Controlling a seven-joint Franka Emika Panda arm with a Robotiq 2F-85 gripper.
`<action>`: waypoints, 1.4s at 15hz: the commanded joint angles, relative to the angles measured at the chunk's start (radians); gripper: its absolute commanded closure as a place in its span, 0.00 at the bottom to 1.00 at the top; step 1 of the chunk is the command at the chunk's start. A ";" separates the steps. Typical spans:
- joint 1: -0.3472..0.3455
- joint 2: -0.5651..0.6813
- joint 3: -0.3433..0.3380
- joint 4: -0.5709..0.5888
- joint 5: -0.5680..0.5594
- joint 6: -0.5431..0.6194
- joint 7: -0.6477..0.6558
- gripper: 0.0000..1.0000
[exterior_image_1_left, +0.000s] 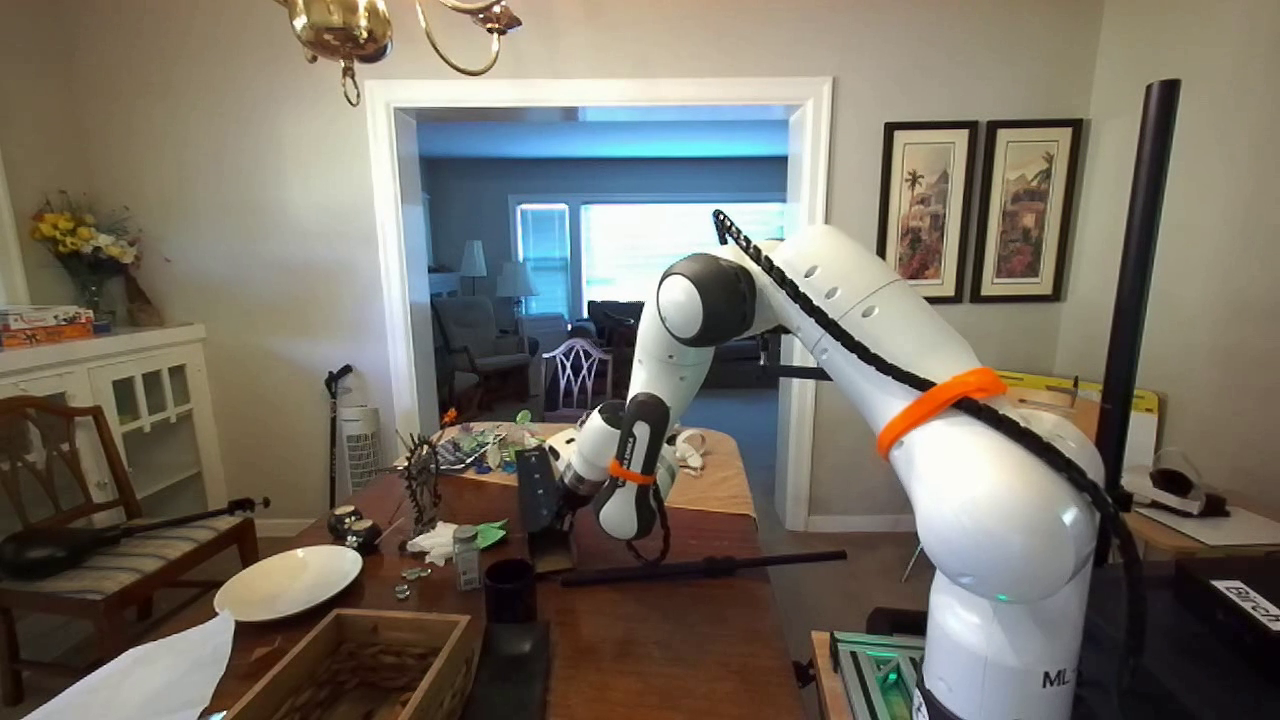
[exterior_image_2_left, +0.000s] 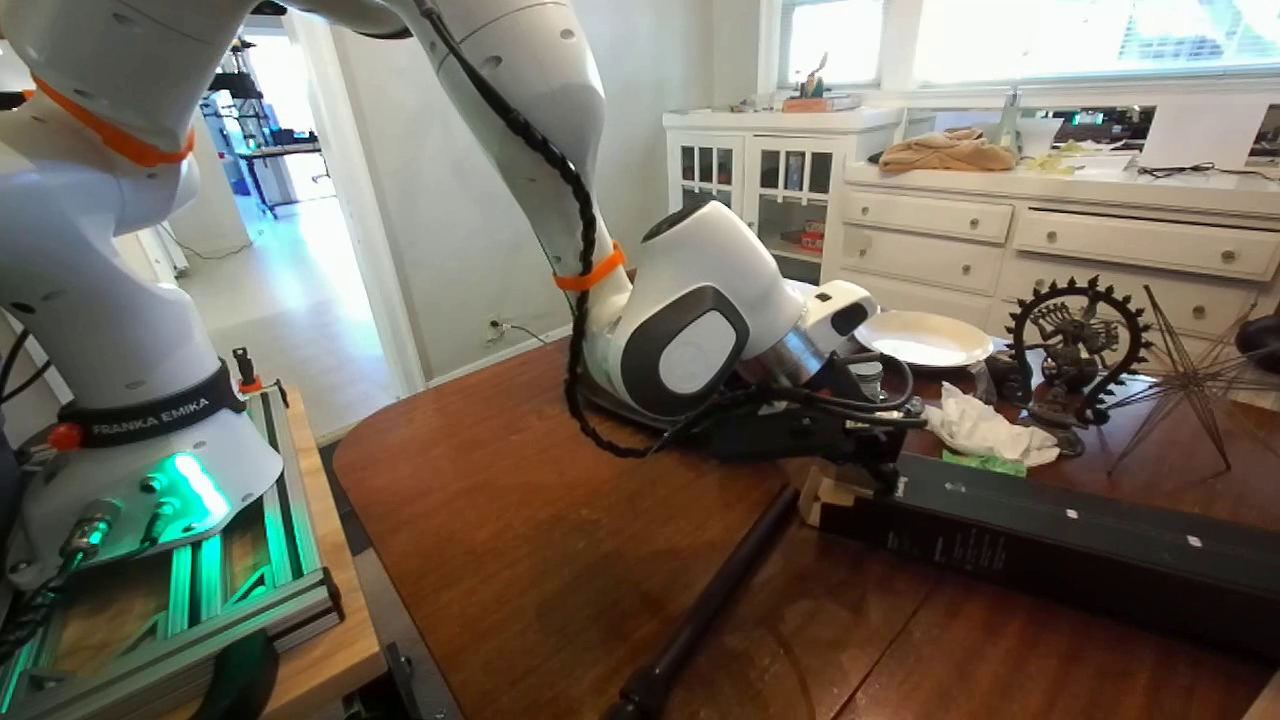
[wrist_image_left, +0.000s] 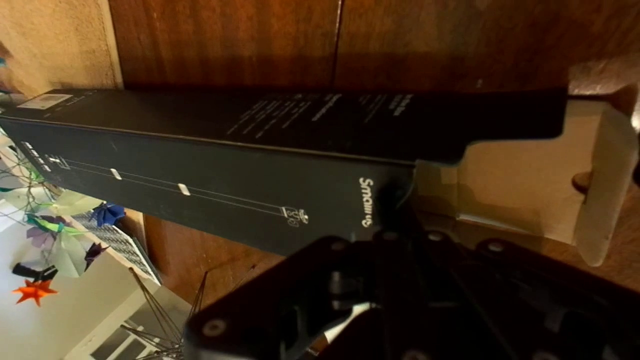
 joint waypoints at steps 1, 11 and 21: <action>-0.063 -0.031 0.064 -0.020 -0.088 -0.091 -0.040 0.99; -0.257 -0.071 0.285 -0.023 -0.123 -0.284 -0.126 0.99; -0.218 -0.066 0.251 -0.024 -0.005 -0.236 -0.105 0.99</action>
